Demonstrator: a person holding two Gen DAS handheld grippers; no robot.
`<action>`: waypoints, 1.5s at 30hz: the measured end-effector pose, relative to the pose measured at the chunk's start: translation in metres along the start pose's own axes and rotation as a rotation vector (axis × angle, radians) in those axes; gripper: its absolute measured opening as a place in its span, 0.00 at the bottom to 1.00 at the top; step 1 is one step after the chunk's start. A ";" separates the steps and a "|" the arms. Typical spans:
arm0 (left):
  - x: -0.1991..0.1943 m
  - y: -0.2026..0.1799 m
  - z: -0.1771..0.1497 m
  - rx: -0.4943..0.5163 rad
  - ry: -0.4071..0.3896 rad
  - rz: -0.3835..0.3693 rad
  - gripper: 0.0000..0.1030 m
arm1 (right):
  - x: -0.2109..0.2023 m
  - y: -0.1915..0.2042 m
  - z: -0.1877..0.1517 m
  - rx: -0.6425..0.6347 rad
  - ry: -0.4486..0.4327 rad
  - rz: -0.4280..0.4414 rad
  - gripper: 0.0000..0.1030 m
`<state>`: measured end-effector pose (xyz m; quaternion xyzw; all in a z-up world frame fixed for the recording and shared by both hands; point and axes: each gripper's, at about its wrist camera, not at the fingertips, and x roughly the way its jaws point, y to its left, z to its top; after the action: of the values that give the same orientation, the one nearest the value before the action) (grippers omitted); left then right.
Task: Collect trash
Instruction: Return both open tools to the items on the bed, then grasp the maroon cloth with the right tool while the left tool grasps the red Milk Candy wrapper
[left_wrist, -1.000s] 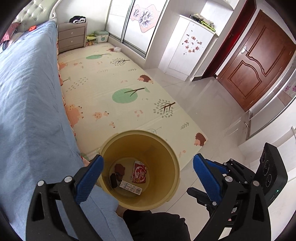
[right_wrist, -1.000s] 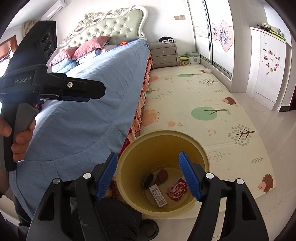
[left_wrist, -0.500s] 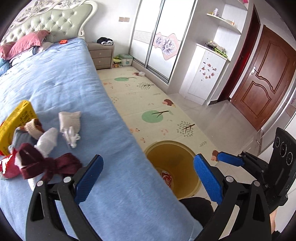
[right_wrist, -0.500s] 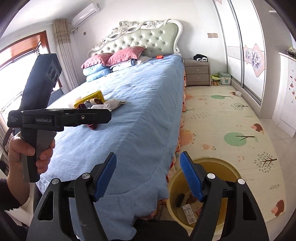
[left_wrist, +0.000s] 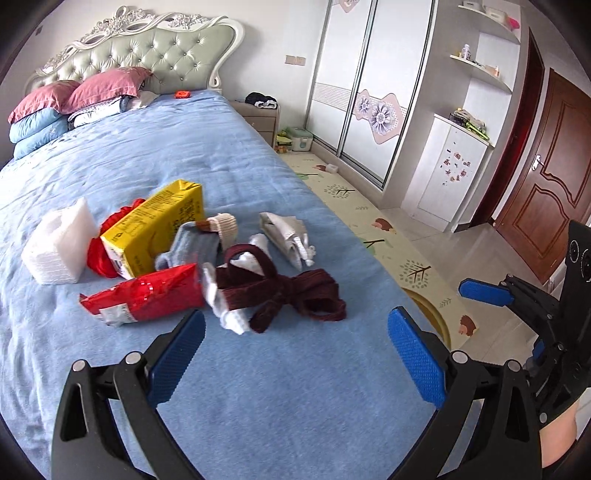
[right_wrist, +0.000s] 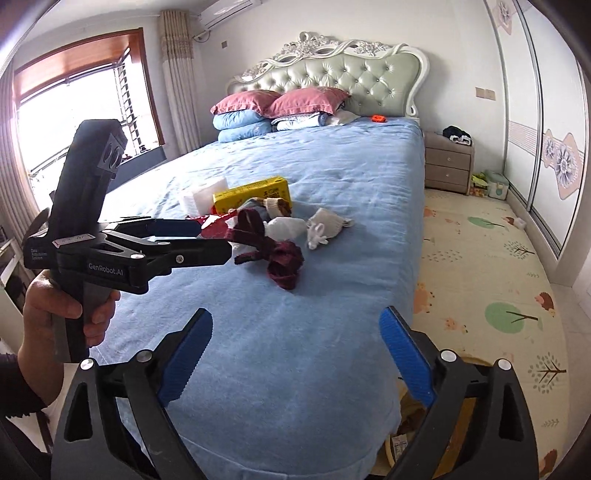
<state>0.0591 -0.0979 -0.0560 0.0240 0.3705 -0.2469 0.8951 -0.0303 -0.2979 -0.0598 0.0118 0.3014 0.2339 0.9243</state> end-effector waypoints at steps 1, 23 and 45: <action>-0.002 0.006 -0.001 -0.001 -0.002 0.010 0.96 | 0.004 0.004 0.002 -0.011 0.004 0.005 0.87; 0.001 0.102 0.004 0.016 0.027 0.068 0.96 | 0.094 0.046 0.041 -0.248 0.136 0.020 0.74; 0.041 0.102 0.014 0.278 0.180 0.044 0.96 | 0.119 0.036 0.040 -0.292 0.221 -0.018 0.21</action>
<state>0.1405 -0.0289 -0.0881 0.1778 0.4107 -0.2728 0.8517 0.0613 -0.2087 -0.0868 -0.1510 0.3641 0.2669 0.8794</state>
